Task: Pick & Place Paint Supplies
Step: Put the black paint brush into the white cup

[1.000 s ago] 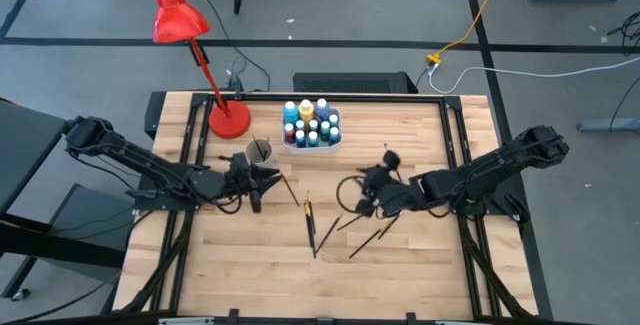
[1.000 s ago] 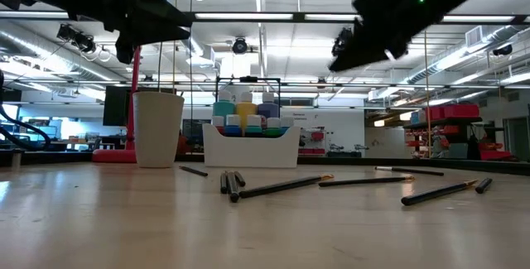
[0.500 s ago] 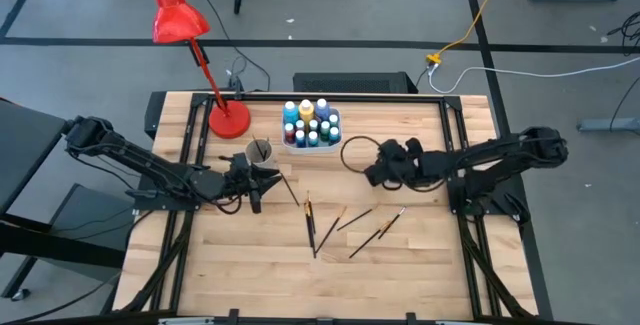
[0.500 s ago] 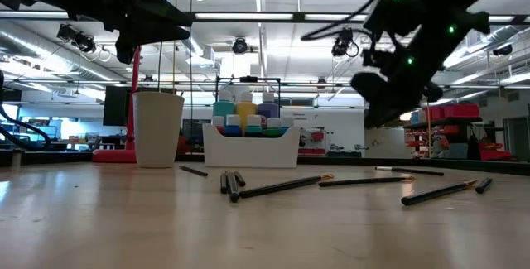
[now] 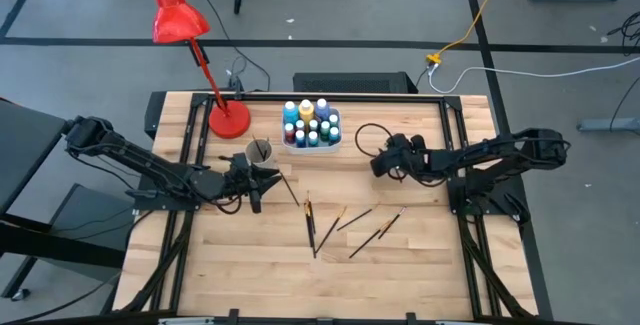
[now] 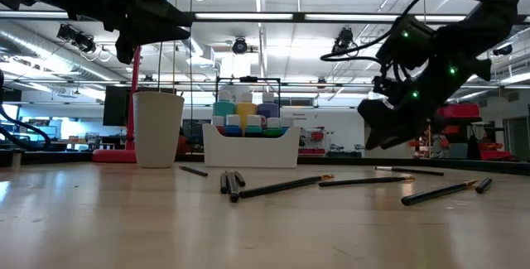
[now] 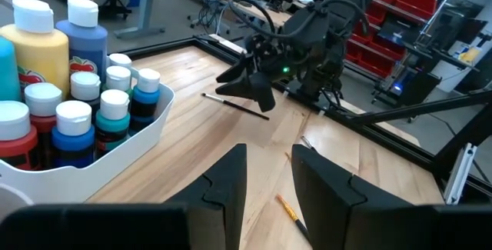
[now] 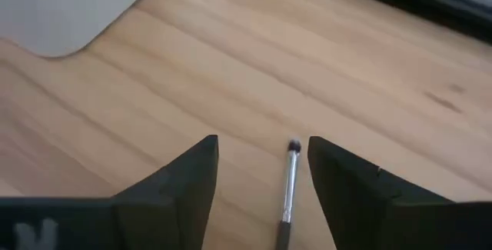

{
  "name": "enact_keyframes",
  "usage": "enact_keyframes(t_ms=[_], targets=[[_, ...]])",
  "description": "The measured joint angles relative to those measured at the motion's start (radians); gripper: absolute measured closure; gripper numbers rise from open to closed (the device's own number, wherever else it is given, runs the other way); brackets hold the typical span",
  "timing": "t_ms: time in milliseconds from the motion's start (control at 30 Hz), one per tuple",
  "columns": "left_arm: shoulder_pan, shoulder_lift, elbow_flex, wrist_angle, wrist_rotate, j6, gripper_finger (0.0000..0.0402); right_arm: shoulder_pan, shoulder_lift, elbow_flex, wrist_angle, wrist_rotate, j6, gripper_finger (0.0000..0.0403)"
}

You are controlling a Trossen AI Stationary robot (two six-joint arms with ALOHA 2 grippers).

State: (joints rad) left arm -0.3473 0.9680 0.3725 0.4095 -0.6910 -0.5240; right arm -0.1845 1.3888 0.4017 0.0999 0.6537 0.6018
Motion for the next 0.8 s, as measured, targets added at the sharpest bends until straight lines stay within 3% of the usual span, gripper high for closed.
enact_keyframes(t_ms=[333, 533, 800], targets=[[0.000, 0.000, 0.000, 0.000, 0.000, 0.000, 0.0287, -0.016, 0.000, -0.110, 0.076, -0.043, 0.044, 0.0226], [0.000, 0.000, 0.000, 0.000, -0.001, 0.000, 0.0287, -0.016, 0.000, -0.182, 0.246, -0.043, 0.011, 0.0228], [0.000, 0.000, 0.000, 0.000, -0.002, 0.000, 0.0287, -0.016, 0.033, -0.215, 0.299, -0.032, 0.026, 0.0229]])
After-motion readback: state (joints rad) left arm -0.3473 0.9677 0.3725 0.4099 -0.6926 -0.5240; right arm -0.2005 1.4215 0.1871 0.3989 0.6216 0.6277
